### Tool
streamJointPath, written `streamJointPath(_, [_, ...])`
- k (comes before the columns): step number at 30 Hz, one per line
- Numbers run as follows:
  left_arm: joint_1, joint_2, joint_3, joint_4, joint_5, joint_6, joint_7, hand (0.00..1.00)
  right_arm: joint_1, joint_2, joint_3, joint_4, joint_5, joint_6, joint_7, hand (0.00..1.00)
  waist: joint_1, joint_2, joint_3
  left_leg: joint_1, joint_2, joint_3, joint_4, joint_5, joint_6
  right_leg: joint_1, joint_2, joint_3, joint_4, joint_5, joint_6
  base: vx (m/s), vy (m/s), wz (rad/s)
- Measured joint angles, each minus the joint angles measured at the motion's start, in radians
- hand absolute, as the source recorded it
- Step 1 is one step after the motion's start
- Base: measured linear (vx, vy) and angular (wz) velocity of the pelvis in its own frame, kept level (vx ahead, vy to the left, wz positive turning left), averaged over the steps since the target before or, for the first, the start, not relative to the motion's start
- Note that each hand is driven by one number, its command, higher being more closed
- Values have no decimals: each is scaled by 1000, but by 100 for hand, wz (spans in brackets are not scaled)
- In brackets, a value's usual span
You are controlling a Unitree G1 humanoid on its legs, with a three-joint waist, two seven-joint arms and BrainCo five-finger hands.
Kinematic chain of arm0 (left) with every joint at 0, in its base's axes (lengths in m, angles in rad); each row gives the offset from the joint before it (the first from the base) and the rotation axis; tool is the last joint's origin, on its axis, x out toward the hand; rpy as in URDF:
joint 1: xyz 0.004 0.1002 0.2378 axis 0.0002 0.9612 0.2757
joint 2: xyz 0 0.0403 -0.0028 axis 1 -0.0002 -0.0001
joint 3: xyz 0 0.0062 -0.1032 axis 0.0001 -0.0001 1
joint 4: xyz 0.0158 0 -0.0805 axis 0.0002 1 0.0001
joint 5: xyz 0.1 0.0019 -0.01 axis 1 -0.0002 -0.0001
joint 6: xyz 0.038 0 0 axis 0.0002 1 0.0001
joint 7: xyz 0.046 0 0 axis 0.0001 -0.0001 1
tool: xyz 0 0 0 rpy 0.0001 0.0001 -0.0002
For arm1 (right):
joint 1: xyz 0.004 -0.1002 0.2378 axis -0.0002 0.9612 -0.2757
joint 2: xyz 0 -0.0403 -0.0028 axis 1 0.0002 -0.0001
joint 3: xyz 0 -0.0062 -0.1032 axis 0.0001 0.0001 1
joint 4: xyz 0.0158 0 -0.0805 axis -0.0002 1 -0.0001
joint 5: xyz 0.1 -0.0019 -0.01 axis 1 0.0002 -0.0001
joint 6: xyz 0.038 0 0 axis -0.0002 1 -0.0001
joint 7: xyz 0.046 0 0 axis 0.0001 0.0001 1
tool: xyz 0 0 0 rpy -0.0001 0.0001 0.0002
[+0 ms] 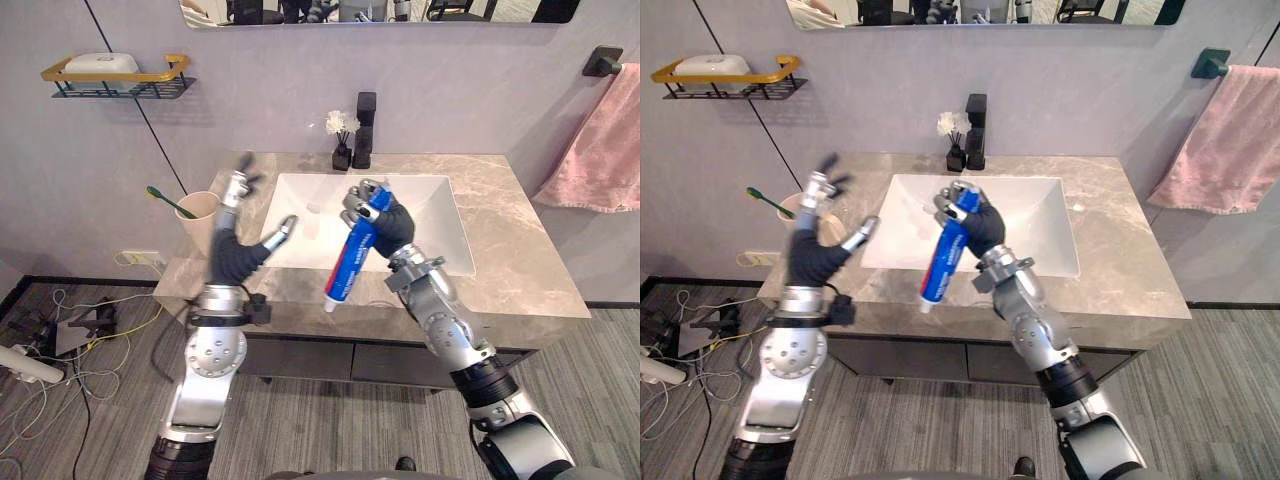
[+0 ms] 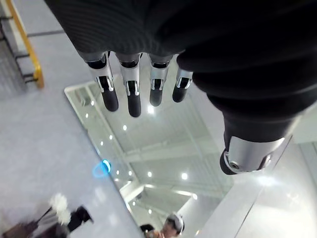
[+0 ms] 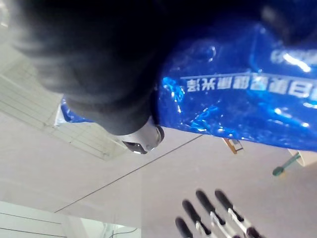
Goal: Organize washtable
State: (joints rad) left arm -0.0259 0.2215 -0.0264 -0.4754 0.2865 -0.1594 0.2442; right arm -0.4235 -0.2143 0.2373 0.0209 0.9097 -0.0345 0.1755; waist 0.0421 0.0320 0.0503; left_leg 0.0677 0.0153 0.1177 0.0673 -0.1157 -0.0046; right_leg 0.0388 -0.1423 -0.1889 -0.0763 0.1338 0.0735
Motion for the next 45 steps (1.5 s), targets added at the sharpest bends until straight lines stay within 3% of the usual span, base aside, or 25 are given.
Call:
streamJointPath(6, [63, -4, 150, -58, -26, -4, 37, 0, 1, 1, -39, -14, -5, -2, -4, 100, 6, 0, 0, 8, 0, 1, -21, 6, -8, 5, 2, -1, -15, -5, 0, -17, -21, 0])
streamJointPath(10, [143, -59, 294, -66, -105, -5, 68, 0, 55, 2, -109, -87, -27, -19, -22, 100, 29, 1, -1, 16, -1, -2, -34, 8, -11, 9, 4, -4, -15, -19, 5, 2, -12, 1])
streamJointPath(14, [232, -149, 480, -22, -253, -18, 89, 0, 92, 3, -189, -93, -42, -33, -30, 100, 33, 1, -1, 18, -1, -10, -42, 11, -12, 11, 6, -11, -16, -20, 5, 13, -16, 6])
streamJointPath(18, [255, -212, 615, 180, -441, -23, 89, 0, 153, 12, -255, -92, -59, -37, -43, 100, 50, 0, -1, 41, 1, -22, -75, 24, -10, 25, 5, -27, -17, -20, 5, -3, -20, 9])
streamJointPath(23, [321, -227, 630, 340, -526, -22, 73, 0, 161, 18, -262, -92, -59, -37, -44, 100, 59, -5, -5, 48, -1, -26, -91, 26, -7, 27, 1, -31, -17, -21, 6, -10, -6, 3])
streamJointPath(28, [354, -265, 630, 494, -534, -3, 15, 0, 163, 37, -281, -89, -59, -39, -44, 100, 75, -28, -18, 46, -3, -32, -95, 25, -7, 27, -1, -38, -17, -36, 16, -1, -15, 3])
streamJointPath(32, [354, -296, 599, 662, -532, 7, -33, 0, 166, 37, -281, -89, -66, -49, -44, 100, 79, -30, -19, 40, -2, -41, -95, 25, -7, 26, -1, -50, -17, -40, 17, -3, -36, 8])
streamJointPath(38, [357, -289, 475, 877, -529, 42, -119, 0, 166, 40, -280, -89, -82, -61, -45, 100, 80, -40, -18, 32, -2, -52, -91, 25, -7, 26, -1, -55, -17, -40, 18, -26, -27, 5])
streamJointPath(45, [360, -285, 366, 1037, -530, 62, -160, 0, 153, 41, -267, -89, -138, -71, -62, 100, 81, -53, -15, 7, 1, -59, -50, 15, -10, 24, -1, -55, -19, -40, 18, -54, -39, 3])
